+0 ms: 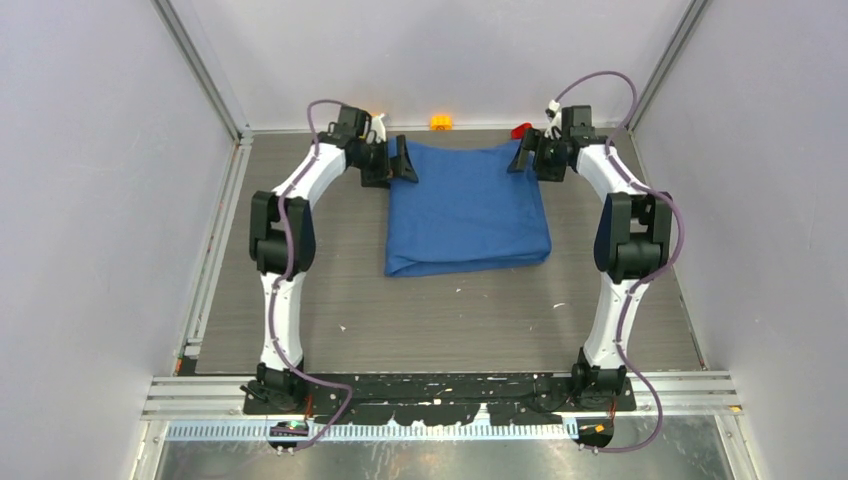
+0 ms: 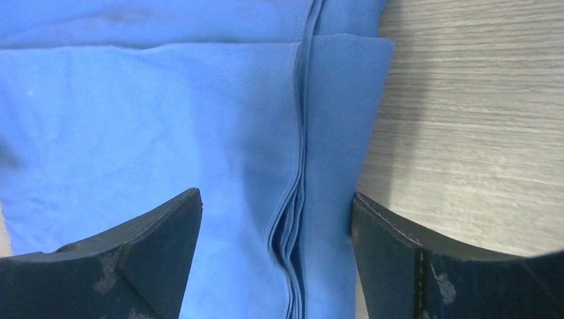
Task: Open and lay out the surgical kit
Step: Move the surgical kit at the center of the board, then open the surgical kit at the center of the board.
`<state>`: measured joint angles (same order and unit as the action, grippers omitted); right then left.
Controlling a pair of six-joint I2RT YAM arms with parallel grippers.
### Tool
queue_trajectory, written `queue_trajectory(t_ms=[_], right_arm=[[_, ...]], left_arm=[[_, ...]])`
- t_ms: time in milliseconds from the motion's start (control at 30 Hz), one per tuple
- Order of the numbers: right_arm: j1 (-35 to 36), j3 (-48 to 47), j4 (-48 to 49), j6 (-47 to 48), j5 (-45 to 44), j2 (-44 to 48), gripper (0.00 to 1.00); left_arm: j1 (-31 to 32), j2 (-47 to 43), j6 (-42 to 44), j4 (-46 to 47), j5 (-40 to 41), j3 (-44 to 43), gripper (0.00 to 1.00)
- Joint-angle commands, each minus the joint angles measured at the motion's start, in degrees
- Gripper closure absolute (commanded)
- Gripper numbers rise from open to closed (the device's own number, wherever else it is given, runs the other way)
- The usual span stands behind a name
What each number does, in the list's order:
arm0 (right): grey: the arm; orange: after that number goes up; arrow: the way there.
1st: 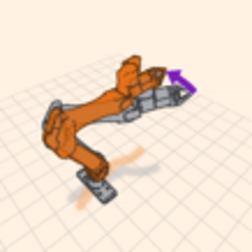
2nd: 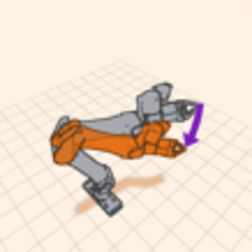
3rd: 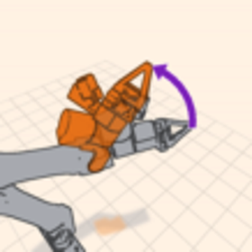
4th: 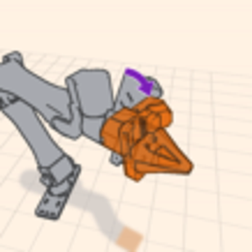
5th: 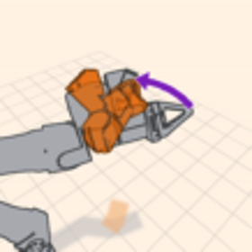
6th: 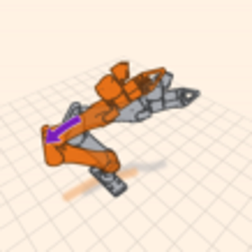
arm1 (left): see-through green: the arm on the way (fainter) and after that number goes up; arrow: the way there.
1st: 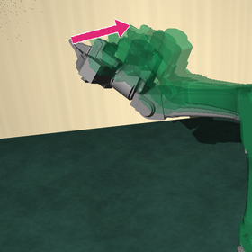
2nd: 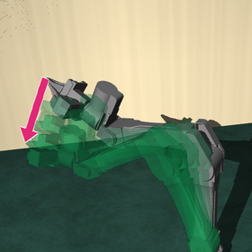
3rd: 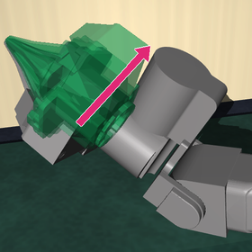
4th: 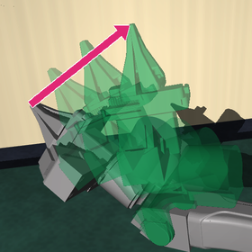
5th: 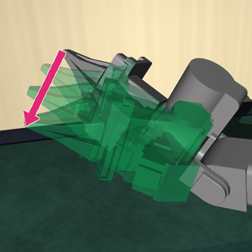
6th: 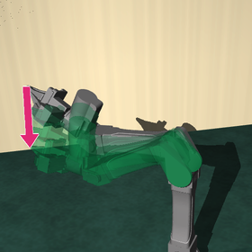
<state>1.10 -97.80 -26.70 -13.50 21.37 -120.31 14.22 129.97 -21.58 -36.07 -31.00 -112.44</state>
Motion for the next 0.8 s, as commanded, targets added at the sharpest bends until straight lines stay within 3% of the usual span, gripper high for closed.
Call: queue_trajectory(t_ms=[0, 133, 333, 600, 767], right_arm=[[0.15, 0.32, -0.57, 4.74, -0.17, 14.64, 0.16], [-1.16, 5.55, -1.28, 7.09, -3.48, 22.47, 0.15], [-4.37, 15.21, -1.56, 8.01, -7.03, 34.94, 0.16], [-11.22, 27.34, -1.66, 5.16, -2.44, 43.0, 0.18], [-16.77, 32.38, -1.53, 4.57, 4.29, 43.26, 0.2]], left_arm=[[-0.42, -13.17, 9.45, 6.52, 3.28, 1.56, 0.0], [3.75, -19.31, 19.32, 6.81, 4.89, 4.31, 0.0], [16.43, -20.64, 32.94, 0.97, 5.96, 3.72, 0.0], [33.39, -10.14, 39.37, -2.81, 8.66, -5.86, 0.06], [38.69, -1.33, 39.3, -5.14, 10.79, -15.51, 0.11]])
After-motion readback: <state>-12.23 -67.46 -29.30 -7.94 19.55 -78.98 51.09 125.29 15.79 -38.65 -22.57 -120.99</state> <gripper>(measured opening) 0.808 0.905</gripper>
